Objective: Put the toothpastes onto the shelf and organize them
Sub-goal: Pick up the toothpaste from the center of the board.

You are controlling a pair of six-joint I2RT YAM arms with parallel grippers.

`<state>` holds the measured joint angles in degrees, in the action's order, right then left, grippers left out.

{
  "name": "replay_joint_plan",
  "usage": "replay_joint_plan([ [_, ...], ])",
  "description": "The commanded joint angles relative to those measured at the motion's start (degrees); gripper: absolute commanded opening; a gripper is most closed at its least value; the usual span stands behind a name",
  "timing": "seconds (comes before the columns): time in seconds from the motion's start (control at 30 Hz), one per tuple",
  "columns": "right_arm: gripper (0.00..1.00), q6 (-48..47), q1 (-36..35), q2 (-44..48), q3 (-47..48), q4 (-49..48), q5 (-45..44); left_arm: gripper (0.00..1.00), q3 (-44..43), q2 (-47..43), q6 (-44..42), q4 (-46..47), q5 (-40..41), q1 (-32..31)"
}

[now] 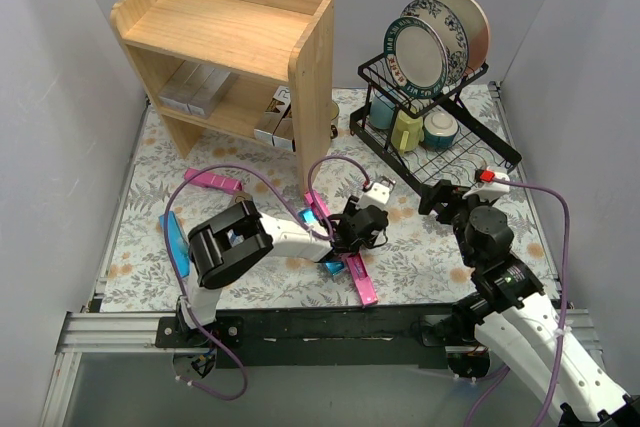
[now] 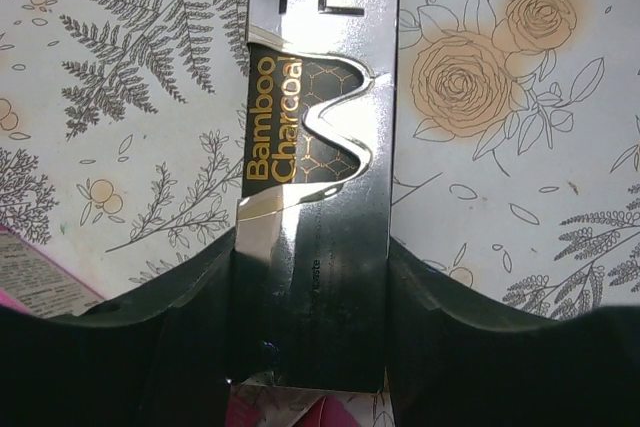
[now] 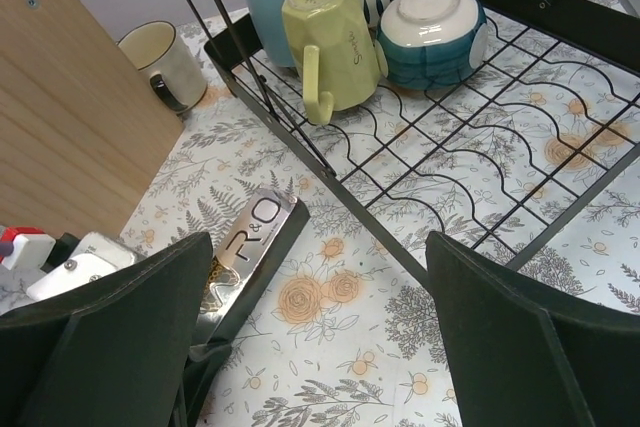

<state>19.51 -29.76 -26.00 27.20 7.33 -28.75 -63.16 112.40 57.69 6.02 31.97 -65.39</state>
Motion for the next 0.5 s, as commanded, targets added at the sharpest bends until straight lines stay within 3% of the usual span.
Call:
replay_joint_plan([
  [0.0,0.96,-0.4,-0.3,1.3,-0.5,-1.9,-1.7,0.39,0.1,-7.6,1.2,-5.7,1.9,-0.4],
  [0.2,0.95,-1.0,-0.4,2.1,0.0,-1.6,-2.4,0.38,0.0,-18.9,3.0,-13.7,0.2,-0.4],
  [0.47,0.95,-1.4,-0.3,2.8,0.4,-1.7,-3.7,0.38,-0.2,-33.1,11.6,-33.3,-3.2,-0.4],
])
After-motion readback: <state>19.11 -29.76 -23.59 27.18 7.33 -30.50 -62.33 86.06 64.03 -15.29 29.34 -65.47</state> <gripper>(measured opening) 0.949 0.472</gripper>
